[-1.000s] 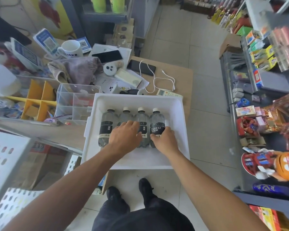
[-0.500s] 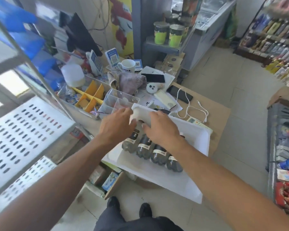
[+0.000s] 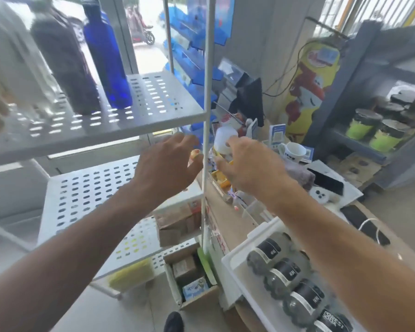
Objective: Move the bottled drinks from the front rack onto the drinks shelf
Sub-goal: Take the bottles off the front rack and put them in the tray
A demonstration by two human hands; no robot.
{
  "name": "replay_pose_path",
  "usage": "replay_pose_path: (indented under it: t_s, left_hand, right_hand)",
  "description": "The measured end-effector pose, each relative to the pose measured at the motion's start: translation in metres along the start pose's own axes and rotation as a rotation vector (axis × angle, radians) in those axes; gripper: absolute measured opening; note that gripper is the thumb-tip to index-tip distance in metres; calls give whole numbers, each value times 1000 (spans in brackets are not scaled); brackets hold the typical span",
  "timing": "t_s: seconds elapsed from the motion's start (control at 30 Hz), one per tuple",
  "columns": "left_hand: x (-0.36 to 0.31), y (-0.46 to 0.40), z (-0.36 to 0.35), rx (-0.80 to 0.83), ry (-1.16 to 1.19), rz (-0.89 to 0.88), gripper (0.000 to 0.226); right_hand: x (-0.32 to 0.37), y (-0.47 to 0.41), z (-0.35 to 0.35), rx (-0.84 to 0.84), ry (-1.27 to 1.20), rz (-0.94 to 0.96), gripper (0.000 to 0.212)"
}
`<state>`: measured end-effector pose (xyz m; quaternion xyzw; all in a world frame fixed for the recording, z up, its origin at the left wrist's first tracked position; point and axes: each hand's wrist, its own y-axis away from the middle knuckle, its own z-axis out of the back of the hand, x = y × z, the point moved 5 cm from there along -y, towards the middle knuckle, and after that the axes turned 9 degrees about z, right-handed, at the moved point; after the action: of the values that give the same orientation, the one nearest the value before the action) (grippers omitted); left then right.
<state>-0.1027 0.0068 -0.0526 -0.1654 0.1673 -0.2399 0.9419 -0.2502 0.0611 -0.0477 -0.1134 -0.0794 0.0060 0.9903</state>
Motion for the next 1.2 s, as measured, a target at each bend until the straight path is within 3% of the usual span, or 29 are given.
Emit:
replay_pose_path:
  t_s: [0.4, 0.73, 0.87, 0.93, 1.07, 1.2]
  left_hand:
    - [130, -38, 62, -199, 14, 226, 30]
    - [196, -63, 66, -156, 1, 302, 27]
    - [206, -71, 66, -147, -1, 322, 23]
    - [206, -73, 65, -149, 8, 327, 23]
    - [212, -78, 66, -161, 32, 332, 22]
    - [214, -82, 68, -170, 91, 324, 22]
  right_hand:
    - [120, -140, 13, -197, -385, 235, 44]
    - [148, -237, -25, -325, -605, 155, 85]
    - [151, -265, -48, -302, -701, 73, 96]
    - [147, -272, -58, -296, -698, 48, 92]
    - [145, -278, -65, -305, -696, 30, 56]
    - [141, -262, -56, -372, -818, 6, 60]
